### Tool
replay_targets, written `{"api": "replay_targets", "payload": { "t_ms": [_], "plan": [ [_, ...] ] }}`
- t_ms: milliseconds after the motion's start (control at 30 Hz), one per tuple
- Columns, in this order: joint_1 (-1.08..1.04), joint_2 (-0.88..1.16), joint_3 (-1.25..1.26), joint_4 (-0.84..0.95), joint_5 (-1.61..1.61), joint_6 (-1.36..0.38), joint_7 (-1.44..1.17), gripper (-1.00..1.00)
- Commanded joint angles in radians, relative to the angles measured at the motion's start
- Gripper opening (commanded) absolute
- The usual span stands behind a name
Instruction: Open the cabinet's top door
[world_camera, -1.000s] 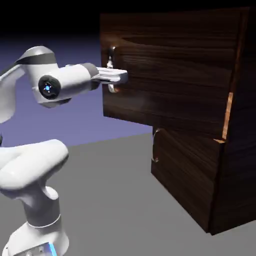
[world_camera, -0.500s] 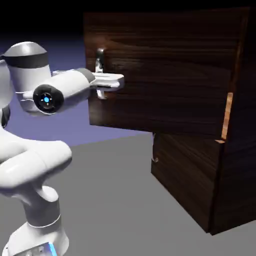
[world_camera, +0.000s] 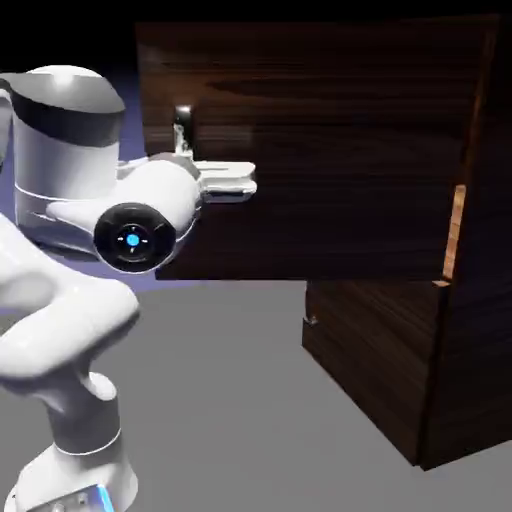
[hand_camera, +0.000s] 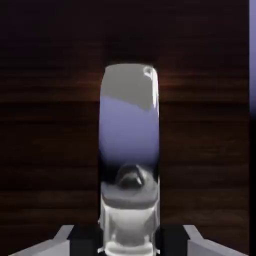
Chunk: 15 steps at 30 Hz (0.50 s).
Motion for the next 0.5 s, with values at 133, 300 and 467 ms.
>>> {"api": "replay_targets", "payload": {
  "t_ms": [133, 300, 467],
  "plan": [
    [0.106, 0.181, -0.11, 0.157, -0.094, -0.119, -0.093, -1.0],
    [0.212, 0.362, -0.219, 0.327, -0.166, -0.252, -0.194, -1.0],
    [0.299, 0.544, -0.32, 0.499, -0.222, -0.396, -0.316, -1.0]
  ]
}}
